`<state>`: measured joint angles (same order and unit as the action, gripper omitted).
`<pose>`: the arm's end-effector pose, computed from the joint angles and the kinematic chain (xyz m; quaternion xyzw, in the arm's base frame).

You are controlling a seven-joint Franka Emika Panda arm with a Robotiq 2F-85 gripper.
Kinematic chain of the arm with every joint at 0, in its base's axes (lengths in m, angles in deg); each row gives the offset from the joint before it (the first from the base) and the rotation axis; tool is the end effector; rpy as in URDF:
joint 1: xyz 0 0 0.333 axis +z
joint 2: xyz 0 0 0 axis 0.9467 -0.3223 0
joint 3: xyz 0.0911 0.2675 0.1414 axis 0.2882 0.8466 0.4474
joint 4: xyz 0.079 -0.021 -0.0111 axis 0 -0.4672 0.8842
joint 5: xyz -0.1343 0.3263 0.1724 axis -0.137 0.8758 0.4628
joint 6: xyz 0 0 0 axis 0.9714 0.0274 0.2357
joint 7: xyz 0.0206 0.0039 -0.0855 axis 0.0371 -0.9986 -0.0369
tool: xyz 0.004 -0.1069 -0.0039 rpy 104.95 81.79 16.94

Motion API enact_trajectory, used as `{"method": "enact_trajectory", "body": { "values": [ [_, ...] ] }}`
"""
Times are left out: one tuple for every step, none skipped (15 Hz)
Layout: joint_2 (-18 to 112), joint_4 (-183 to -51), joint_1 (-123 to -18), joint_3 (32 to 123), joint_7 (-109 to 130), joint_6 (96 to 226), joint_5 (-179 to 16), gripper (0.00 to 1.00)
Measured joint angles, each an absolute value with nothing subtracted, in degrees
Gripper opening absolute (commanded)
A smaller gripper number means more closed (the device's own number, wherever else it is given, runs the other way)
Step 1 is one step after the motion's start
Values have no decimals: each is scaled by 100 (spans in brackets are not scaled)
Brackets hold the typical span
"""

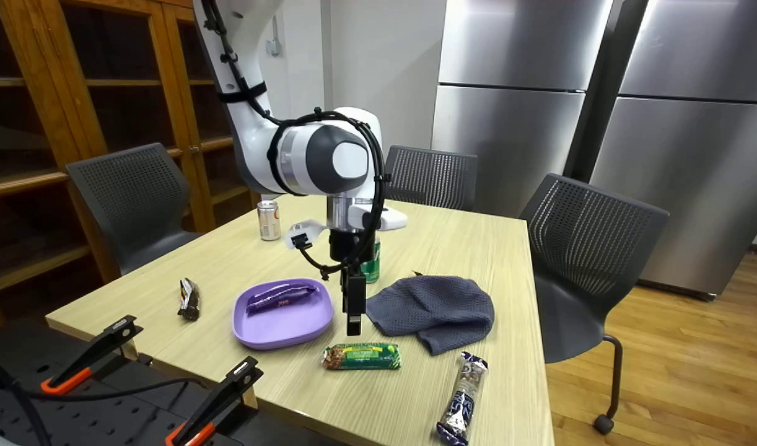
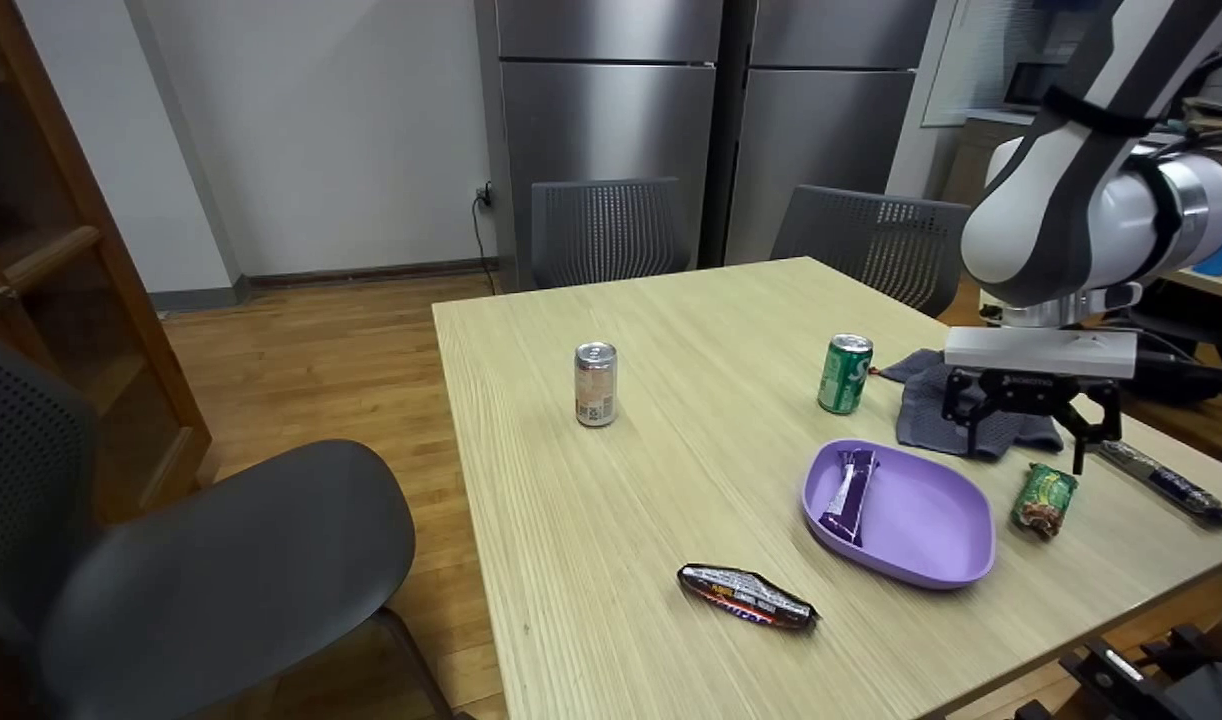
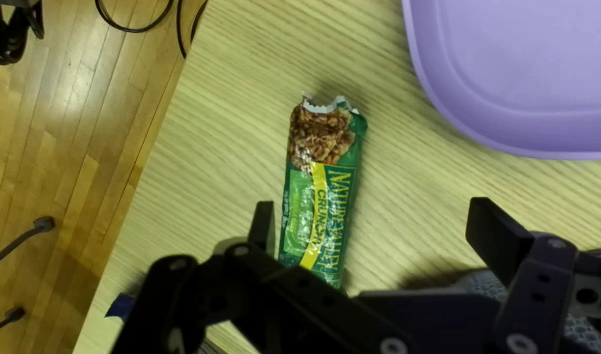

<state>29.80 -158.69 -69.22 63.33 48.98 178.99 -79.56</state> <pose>0.4472 -0.1491 0.0812 0.8698 -0.4706 -0.0921 0.1158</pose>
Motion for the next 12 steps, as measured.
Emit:
{"method": "enact_trajectory", "body": {
  "values": [
    [2952, -15868, -6921, 6333, 4898, 17921, -7956, 100],
    [2938, -15868, -6921, 6333, 4898, 17932, -7956, 100],
    [2934, -15868, -6921, 6333, 4898, 17937, -7956, 100],
    [2934, -15867, -6921, 6333, 4897, 17940, -7956, 100],
    [2934, -15866, -6921, 6333, 4897, 17941, -7957, 100],
    [2934, -15866, -6920, 6333, 4897, 17942, -7957, 100],
    [2934, -15866, -6921, 6333, 4897, 17942, -7957, 100],
    [2929, -15866, -6920, 6333, 4897, 17942, -7952, 100],
    [2917, -15866, -6920, 6332, 4897, 17961, -7948, 100],
    [2899, -15866, -6923, 6330, 4897, 17978, -7938, 100],
    [2880, -15864, -6929, 6327, 4897, 17993, -7922, 100],
    [2863, -15864, -6943, 6326, 4897, 18009, -7903, 100]
  ]
}}
